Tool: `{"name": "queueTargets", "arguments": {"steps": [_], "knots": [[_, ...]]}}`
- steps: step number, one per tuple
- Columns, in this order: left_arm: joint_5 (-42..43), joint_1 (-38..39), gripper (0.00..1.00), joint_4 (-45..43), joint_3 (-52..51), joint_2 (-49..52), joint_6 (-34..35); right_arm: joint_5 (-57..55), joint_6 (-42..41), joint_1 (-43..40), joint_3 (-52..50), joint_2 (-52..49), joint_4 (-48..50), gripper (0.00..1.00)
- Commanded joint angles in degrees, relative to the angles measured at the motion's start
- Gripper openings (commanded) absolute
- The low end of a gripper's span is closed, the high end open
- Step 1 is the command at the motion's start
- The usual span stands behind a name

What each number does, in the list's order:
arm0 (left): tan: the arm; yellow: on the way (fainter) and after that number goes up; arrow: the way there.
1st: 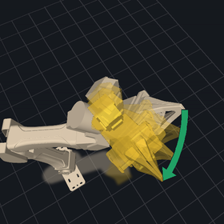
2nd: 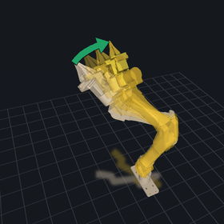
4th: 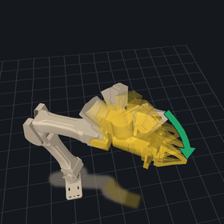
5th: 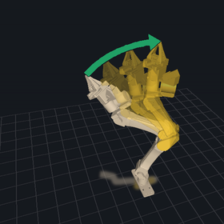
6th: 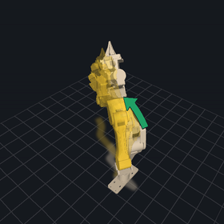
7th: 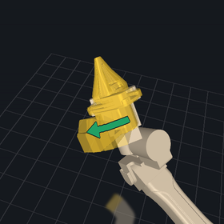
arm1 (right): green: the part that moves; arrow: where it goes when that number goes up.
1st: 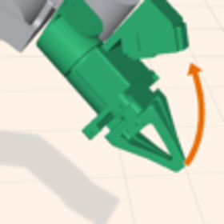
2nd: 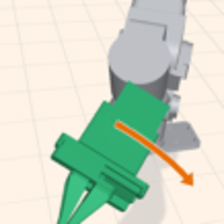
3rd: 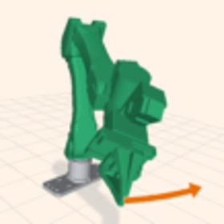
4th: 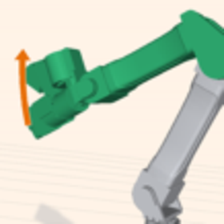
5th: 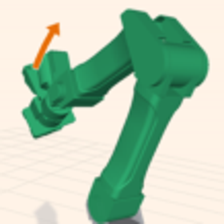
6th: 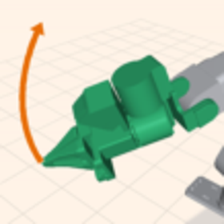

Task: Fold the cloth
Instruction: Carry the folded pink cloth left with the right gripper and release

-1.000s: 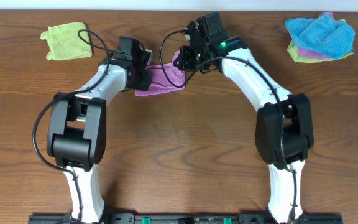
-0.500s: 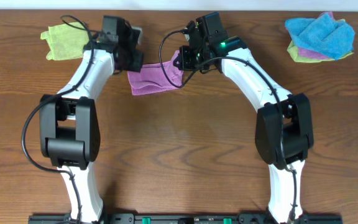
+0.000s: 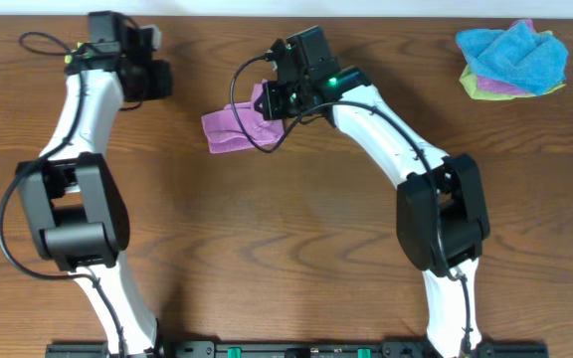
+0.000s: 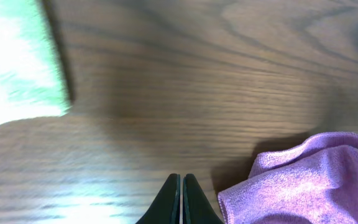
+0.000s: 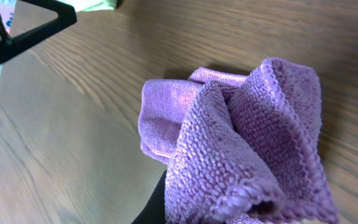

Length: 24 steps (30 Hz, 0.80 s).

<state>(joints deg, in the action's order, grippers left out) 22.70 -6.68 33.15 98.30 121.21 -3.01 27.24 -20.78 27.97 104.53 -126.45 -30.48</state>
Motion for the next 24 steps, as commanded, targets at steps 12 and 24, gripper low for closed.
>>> {"name": "queueTargets", "arguments": {"steps": [12,24], "knots": [[3.96,-1.44,0.06,2.93,1.05,0.46,-1.77,-3.21,3.67,3.78,1.11,-1.92,4.37,0.02],[3.89,-1.57,0.06,3.08,1.05,0.48,-2.86,-1.07,5.31,6.16,1.11,-5.90,8.37,0.01]]}}
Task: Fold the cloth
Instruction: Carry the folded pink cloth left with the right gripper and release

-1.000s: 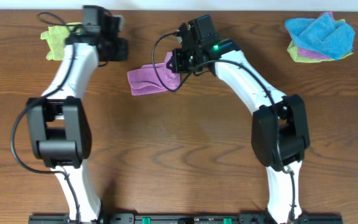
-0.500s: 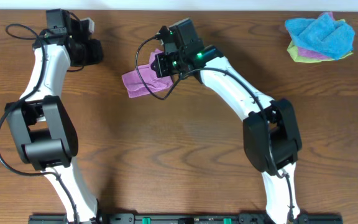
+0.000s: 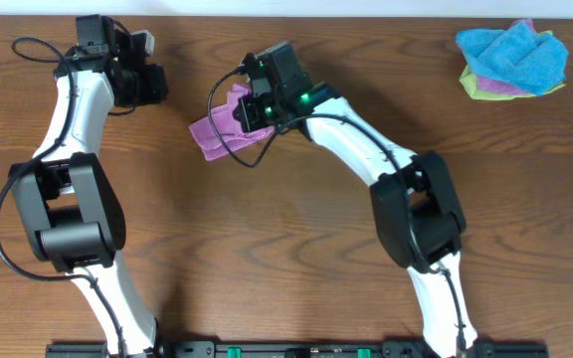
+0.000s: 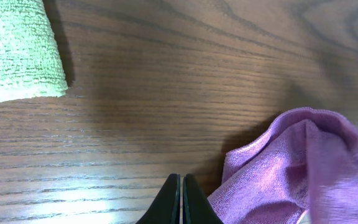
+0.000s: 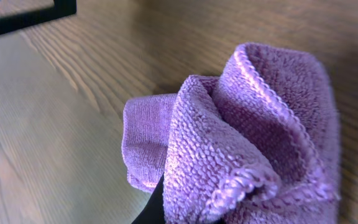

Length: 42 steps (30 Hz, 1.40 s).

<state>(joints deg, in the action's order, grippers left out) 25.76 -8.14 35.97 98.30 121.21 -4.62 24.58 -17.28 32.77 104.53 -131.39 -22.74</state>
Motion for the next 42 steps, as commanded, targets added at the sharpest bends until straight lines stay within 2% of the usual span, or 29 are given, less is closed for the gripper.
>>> {"name": "queueTargets", "arguments": {"steps": [1,16,17,19,20,23,27,38,42], "knots": [[0.83,-0.11,0.06,0.24,1.05,0.48,-1.25,1.64,2.23,1.66,1.11,-1.18,0.92,0.02],[0.83,-0.11,0.05,0.24,1.05,0.48,-1.64,1.20,3.19,2.36,1.11,-2.99,1.49,0.03],[0.70,-0.11,0.06,0.24,1.05,0.48,-1.64,0.79,3.08,2.36,1.11,-2.99,1.60,0.13],[0.66,-0.13,0.06,0.26,1.05,0.48,-2.14,-0.42,2.25,2.34,1.11,-2.99,1.57,0.61],[0.59,-0.15,0.06,0.26,1.05,0.48,-2.64,-0.42,2.25,2.34,1.11,-2.99,1.57,0.73],[-1.77,-0.31,0.05,0.26,1.05,0.48,-2.80,-0.37,1.53,2.29,1.11,-2.99,1.53,0.92],[-3.58,-0.92,0.06,0.28,1.05,0.48,-3.04,2.21,-1.05,2.03,1.14,-2.99,1.77,0.93],[-3.45,-2.82,0.05,3.45,1.05,0.48,-3.10,8.09,-1.14,0.44,1.64,-2.19,2.16,0.95],[2.14,-2.58,0.06,7.17,1.05,0.48,-3.74,5.05,0.11,-2.51,2.51,1.09,-2.84,0.95]]}}
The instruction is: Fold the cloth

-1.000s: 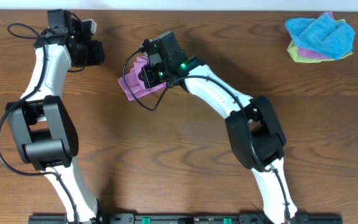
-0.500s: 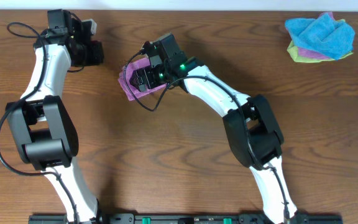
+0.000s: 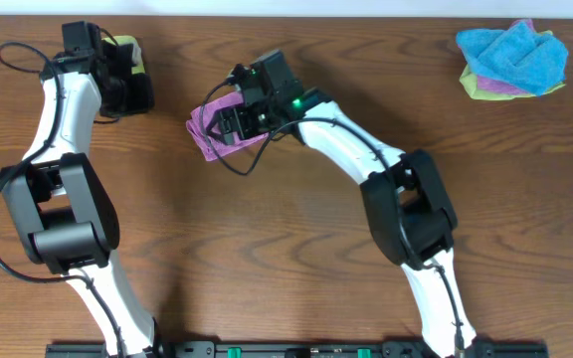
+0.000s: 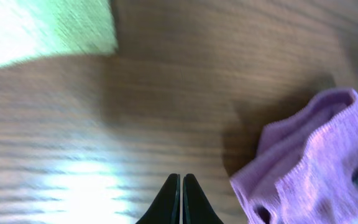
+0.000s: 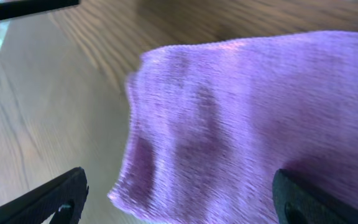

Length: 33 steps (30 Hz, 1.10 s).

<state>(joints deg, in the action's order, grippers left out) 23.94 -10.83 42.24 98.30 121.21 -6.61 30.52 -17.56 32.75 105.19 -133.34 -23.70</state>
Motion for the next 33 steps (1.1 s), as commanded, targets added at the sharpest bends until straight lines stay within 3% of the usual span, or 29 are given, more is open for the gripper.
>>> {"name": "queueTargets", "arguments": {"steps": [1,5,12,15,16,17,18,19,24,33], "knots": [[5.64,0.31,0.05,1.33,1.05,0.46,-2.01,-2.19,1.27,-3.28,2.34,3.89,-3.96,0.95],[8.68,1.42,0.06,2.10,1.05,-0.44,-1.99,-9.79,4.68,-6.36,4.68,8.11,-14.84,0.99],[9.79,5.75,0.06,1.31,1.05,-5.05,-2.25,-17.27,6.27,-9.25,4.85,14.38,-23.87,0.95],[10.97,9.03,0.06,1.97,1.03,-5.40,-2.45,-17.51,6.51,-9.94,4.85,15.43,-26.08,0.72],[11.13,10.36,0.06,2.14,0.98,-5.27,-2.69,-17.68,6.51,-10.23,4.85,15.50,-26.93,0.55],[11.08,11.65,0.06,2.14,0.83,-5.27,-3.21,-17.99,6.49,-10.49,4.85,15.61,-27.89,0.29],[11.04,12.83,0.05,2.21,0.76,-5.27,-4.37,-18.67,6.45,-10.71,4.85,15.61,-28.72,0.09],[10.88,14.19,0.06,2.45,0.76,-5.27,-5.90,-19.80,6.27,-10.97,4.85,15.61,-29.77,0.02],[4.11,19.39,0.06,3.63,0.37,-5.18,-8.28,-25.38,5.99,-11.91,4.85,15.63,-34.67,0.02],[10.73,18.34,0.06,-1.79,-11.28,-5.18,-8.63,-29.20,6.64,-17.94,4.85,16.48,-38.38,0.02]]}}
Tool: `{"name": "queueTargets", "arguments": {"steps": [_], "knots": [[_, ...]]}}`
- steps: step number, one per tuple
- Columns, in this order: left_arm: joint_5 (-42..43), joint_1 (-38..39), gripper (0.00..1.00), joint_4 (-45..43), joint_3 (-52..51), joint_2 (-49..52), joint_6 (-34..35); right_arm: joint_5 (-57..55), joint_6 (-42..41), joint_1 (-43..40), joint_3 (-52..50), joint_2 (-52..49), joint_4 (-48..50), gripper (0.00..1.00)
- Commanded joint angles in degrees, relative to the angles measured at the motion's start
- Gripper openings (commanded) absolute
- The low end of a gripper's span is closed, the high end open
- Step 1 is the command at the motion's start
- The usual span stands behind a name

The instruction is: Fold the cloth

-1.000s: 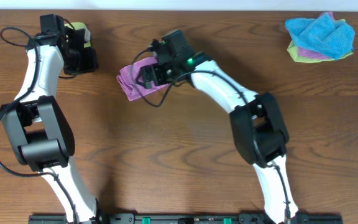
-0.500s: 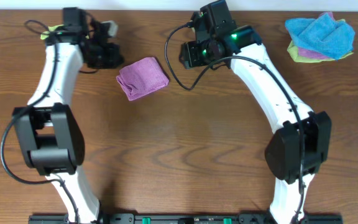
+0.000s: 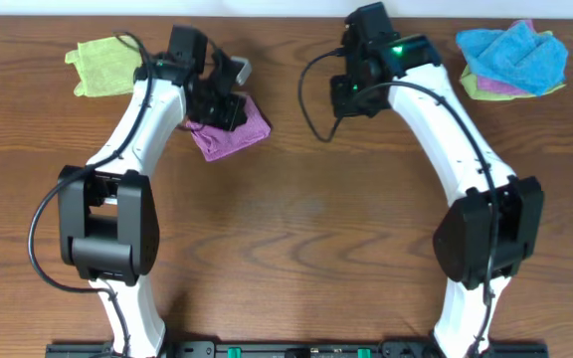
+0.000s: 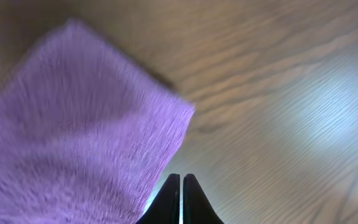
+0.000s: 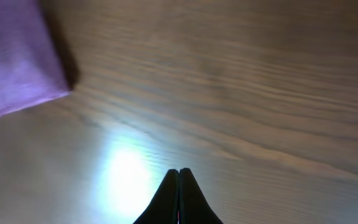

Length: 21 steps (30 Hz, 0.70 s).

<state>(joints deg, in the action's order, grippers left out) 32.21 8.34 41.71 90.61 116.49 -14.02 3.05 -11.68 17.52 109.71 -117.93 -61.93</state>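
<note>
The purple cloth [image 3: 235,132] lies folded in a small flat square at the table's back, left of centre. My left gripper [image 3: 225,103] is shut and empty, just over the cloth's far edge; in the left wrist view the cloth [image 4: 67,130] fills the left half beside the closed fingertips [image 4: 174,186]. Well to the right of the cloth, my right gripper [image 3: 345,102] is shut on nothing over bare wood. Its wrist view shows one corner of the cloth [image 5: 14,62] at the upper left, far from the gripper [image 5: 179,177].
A folded green cloth [image 3: 102,68] lies at the back left corner. At the back right sits a pile of blue, green and pink cloths [image 3: 513,58]. The brown wooden table [image 3: 296,229] is bare across its middle and front.
My right gripper, open over the purple cloth before, is now shut and off to the right. The left gripper has come from beside the green cloth to the purple cloth's edge.
First my right gripper was shut on a raised fold of the purple cloth while the left stayed shut near the green cloth. The fold was then further left. Later the right gripper stood open above the flattened cloth. Now it is away and the cloth lies folded.
</note>
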Motion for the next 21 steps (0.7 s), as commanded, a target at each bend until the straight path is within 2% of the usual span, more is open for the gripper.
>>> {"name": "queueTargets", "arguments": {"steps": [1,6,13,17,21], "knots": [[2.84,-0.83,0.06,-2.27,-4.90,-0.46,-1.20,-0.70,2.10,-3.54,0.33,1.25,-0.15,0.02],[2.93,-0.87,0.06,-8.44,-10.14,-0.46,-1.01,5.46,7.39,-7.34,0.33,2.23,-0.61,0.02],[1.77,-1.68,0.06,-18.56,-14.97,-0.33,-0.98,5.79,9.03,-8.44,0.33,2.86,-2.67,0.02],[4.94,-1.86,0.06,-20.55,-14.34,-0.35,-0.94,5.79,9.01,-8.44,0.33,2.86,-2.82,0.02],[4.42,-2.12,0.06,-21.66,-14.38,-0.24,-1.03,5.79,8.98,-8.44,0.33,2.86,-3.08,0.02]]}}
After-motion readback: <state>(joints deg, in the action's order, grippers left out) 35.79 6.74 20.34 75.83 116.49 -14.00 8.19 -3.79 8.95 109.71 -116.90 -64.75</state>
